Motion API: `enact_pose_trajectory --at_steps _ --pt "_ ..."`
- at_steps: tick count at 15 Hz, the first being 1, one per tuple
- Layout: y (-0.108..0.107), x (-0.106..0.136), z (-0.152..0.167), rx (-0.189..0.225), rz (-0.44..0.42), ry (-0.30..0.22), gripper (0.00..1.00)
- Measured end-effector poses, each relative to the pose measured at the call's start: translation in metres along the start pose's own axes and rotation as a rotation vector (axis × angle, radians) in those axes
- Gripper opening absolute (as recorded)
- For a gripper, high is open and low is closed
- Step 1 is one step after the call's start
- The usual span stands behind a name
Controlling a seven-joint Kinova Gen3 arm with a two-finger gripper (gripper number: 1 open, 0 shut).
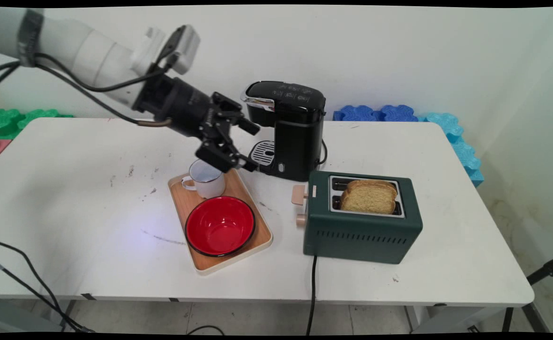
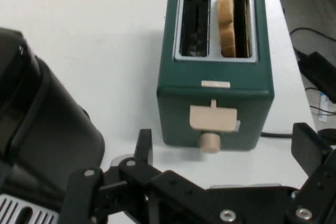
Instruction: Press the toaster switch
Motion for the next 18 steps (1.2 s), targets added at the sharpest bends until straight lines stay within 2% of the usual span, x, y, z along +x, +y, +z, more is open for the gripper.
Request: enact_pose_trajectory --at_steps 5,6,18 --pt "-0.004 0.013 0.034 0.001 0.03 -0.023 1.0" --pt "-0.005 0.014 0.041 0.002 0.037 -0.029 0.0" --pt "-0.008 0.013 0.092 -0.017 0.062 -0.09 0.0"
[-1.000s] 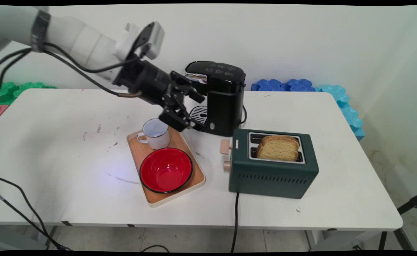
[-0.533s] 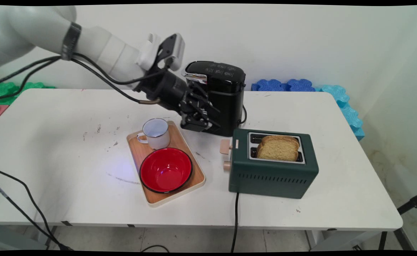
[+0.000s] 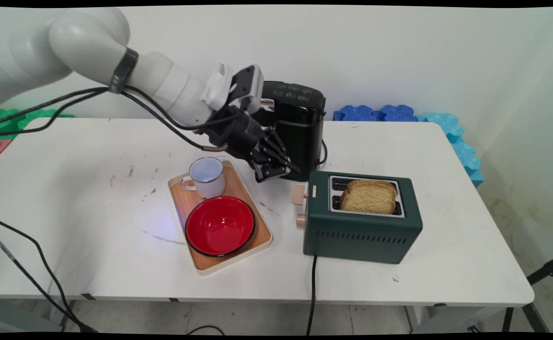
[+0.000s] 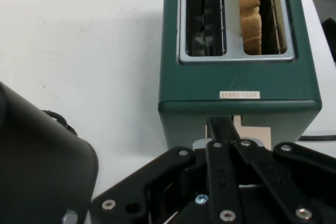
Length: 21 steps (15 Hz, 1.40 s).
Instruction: Press the toaster switch
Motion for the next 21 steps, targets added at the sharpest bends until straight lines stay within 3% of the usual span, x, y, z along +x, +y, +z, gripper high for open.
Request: enact_pose_trajectory --at_steps 21 --pt "0.003 -0.007 0.062 -0.028 -0.027 -0.073 0.0"
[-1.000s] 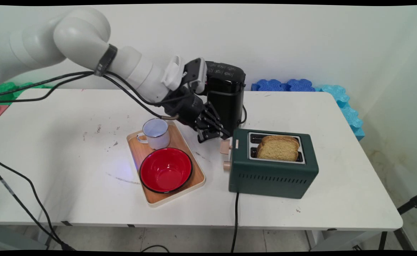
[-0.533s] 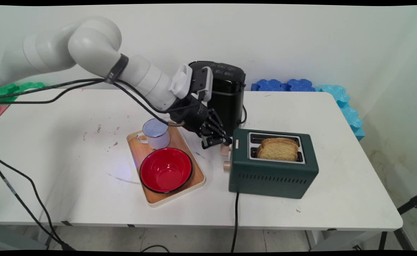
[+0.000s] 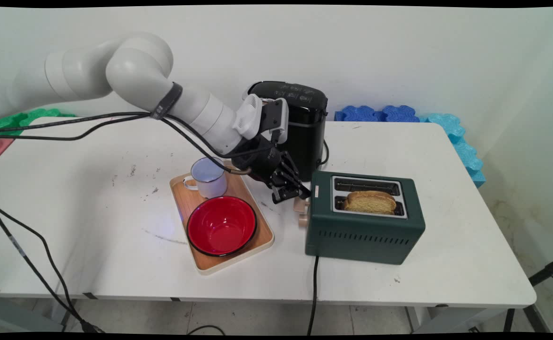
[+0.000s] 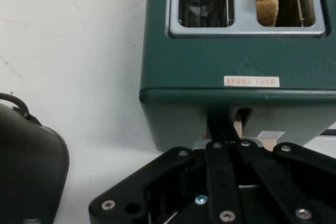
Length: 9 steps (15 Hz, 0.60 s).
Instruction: Press the toaster switch
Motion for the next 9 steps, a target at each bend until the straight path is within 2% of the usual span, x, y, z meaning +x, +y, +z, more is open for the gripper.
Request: enact_pose_trajectory --at_steps 9 --pt "0.0 -0.011 0.015 0.003 -0.015 -0.014 0.0"
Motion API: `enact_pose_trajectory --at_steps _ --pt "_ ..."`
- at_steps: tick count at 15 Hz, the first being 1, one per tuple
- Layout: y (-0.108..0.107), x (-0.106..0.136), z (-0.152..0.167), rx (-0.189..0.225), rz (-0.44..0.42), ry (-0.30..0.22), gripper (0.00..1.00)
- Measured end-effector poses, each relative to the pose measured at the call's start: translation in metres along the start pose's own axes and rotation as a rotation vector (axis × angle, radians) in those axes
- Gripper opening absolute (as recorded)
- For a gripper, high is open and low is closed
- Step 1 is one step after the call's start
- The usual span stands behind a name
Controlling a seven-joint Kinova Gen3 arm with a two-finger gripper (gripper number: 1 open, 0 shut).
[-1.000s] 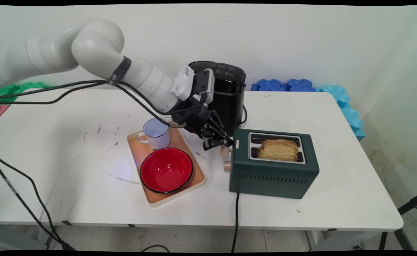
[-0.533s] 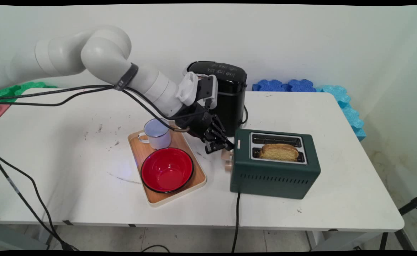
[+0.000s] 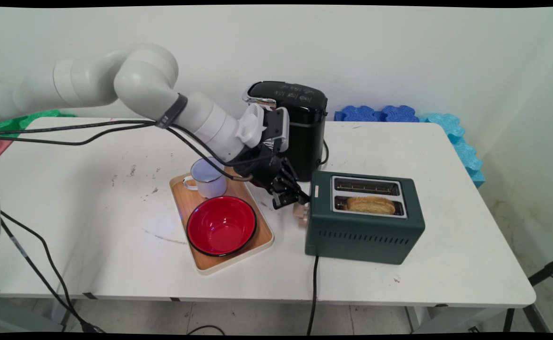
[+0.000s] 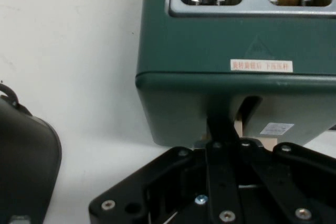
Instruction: Press the toaster switch
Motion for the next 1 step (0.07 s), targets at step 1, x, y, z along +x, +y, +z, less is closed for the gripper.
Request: enact_pose_trajectory --at_steps 1 --pt "-0.0002 -0.0008 0.0016 0.001 -0.002 0.0 0.0"
